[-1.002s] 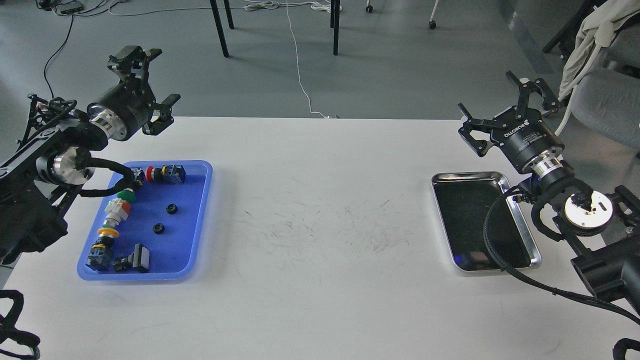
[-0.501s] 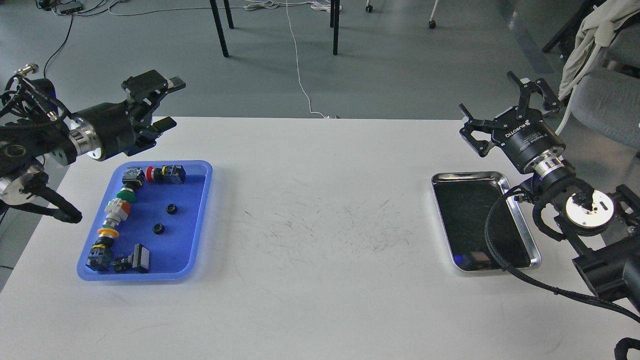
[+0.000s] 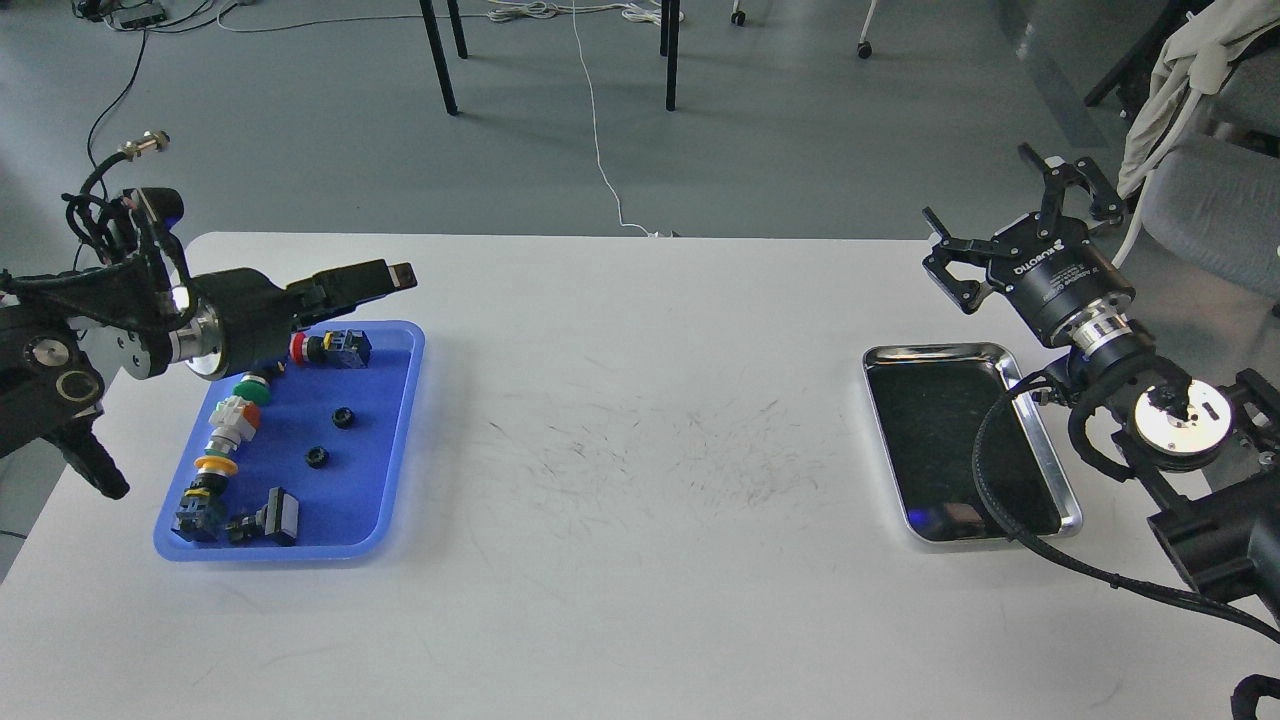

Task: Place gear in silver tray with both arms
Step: 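Lower the open left gripper onto the black gear in the blue tray, then close the left gripper on the black gear and lift it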

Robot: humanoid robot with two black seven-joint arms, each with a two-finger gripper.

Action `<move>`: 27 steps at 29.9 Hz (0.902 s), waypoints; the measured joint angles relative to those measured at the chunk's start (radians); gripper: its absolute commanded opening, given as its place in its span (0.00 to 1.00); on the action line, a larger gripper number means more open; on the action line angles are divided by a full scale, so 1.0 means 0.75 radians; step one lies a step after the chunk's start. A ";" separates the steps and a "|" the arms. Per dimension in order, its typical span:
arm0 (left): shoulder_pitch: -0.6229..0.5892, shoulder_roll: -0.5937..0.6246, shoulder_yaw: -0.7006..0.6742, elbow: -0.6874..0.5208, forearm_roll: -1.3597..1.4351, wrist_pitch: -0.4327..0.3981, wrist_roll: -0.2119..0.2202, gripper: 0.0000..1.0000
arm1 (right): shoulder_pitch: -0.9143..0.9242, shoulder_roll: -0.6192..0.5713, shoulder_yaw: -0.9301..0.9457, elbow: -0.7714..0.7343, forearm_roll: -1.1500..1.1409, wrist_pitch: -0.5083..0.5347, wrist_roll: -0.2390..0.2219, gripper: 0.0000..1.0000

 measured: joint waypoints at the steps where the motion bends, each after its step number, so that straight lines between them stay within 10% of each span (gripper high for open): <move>1: 0.000 -0.007 0.017 0.000 0.093 0.003 0.000 0.96 | 0.000 0.000 0.000 0.000 0.000 0.000 0.000 0.99; 27: 0.036 -0.126 0.316 0.256 0.717 0.216 -0.037 0.86 | 0.000 0.002 -0.011 0.000 0.000 0.000 0.000 0.99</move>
